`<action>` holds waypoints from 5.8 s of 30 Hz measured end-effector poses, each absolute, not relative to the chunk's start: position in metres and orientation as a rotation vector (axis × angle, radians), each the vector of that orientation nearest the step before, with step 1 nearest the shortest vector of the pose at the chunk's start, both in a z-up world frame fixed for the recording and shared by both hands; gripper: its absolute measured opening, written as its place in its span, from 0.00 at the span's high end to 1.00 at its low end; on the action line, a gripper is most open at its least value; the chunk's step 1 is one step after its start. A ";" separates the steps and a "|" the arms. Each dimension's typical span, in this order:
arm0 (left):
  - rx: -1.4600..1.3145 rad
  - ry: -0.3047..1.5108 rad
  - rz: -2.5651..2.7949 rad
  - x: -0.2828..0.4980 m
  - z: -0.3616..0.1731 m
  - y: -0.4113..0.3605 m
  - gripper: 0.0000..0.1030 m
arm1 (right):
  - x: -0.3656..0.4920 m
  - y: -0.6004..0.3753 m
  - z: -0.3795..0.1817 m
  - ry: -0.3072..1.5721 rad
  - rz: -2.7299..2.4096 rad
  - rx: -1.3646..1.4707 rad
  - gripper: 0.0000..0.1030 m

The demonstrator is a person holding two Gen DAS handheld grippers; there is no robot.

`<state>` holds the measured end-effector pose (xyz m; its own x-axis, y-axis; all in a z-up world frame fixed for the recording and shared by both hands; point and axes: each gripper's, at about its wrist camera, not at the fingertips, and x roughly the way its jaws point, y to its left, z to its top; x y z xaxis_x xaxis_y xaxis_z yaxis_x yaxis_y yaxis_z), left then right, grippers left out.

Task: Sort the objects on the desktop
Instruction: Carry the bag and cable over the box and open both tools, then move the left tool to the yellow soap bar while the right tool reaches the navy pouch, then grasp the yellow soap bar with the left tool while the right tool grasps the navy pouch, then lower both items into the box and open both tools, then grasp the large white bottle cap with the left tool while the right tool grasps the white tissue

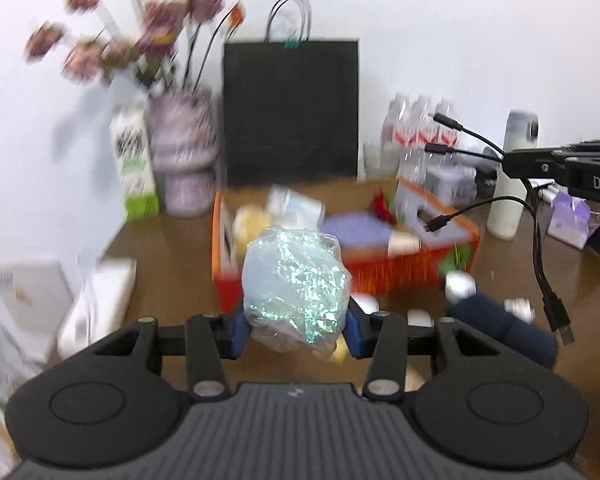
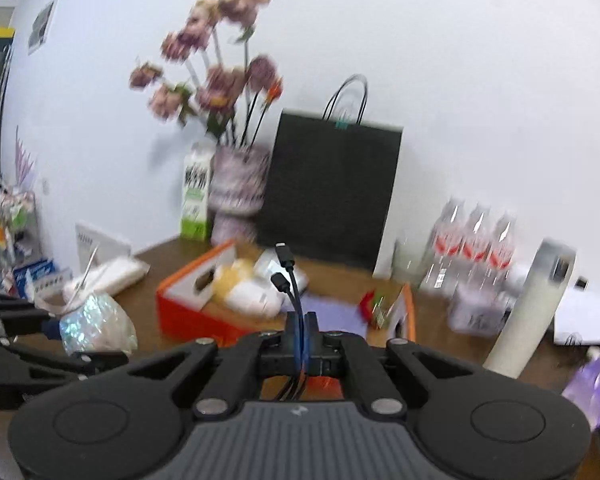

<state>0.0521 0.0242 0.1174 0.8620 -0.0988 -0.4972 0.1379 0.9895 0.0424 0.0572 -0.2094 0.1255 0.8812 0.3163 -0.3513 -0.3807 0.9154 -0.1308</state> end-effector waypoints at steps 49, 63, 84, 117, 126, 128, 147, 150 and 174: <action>-0.051 0.579 -0.103 -0.046 0.016 -0.001 0.00 | -0.030 -0.250 -0.005 0.508 0.286 -0.086 0.12; 0.000 0.659 -0.096 -0.040 0.006 -0.010 0.00 | -0.020 -0.273 -0.023 0.588 0.273 0.058 0.12; -0.041 0.629 -0.028 0.096 0.030 0.020 0.03 | 0.078 -0.267 0.001 0.556 0.374 -0.044 0.15; -0.178 0.498 -0.047 0.045 0.070 0.025 0.67 | 0.063 -0.266 0.037 0.423 0.315 -0.014 0.37; -0.083 0.474 -0.089 0.082 0.164 0.053 0.66 | 0.091 -0.284 0.107 0.442 0.388 0.179 0.37; -0.065 0.512 -0.102 0.114 0.176 0.055 0.66 | 0.116 -0.286 0.124 0.436 0.379 0.237 0.37; -0.046 0.852 -0.075 0.289 0.067 0.043 0.38 | 0.389 -0.162 0.030 0.900 0.305 0.069 0.34; -0.076 0.829 -0.058 0.282 0.081 0.051 0.31 | 0.371 -0.177 0.042 0.841 0.297 0.081 0.36; -0.079 0.629 -0.054 0.000 0.035 0.010 0.05 | 0.037 -0.258 0.003 0.615 0.275 -0.127 0.21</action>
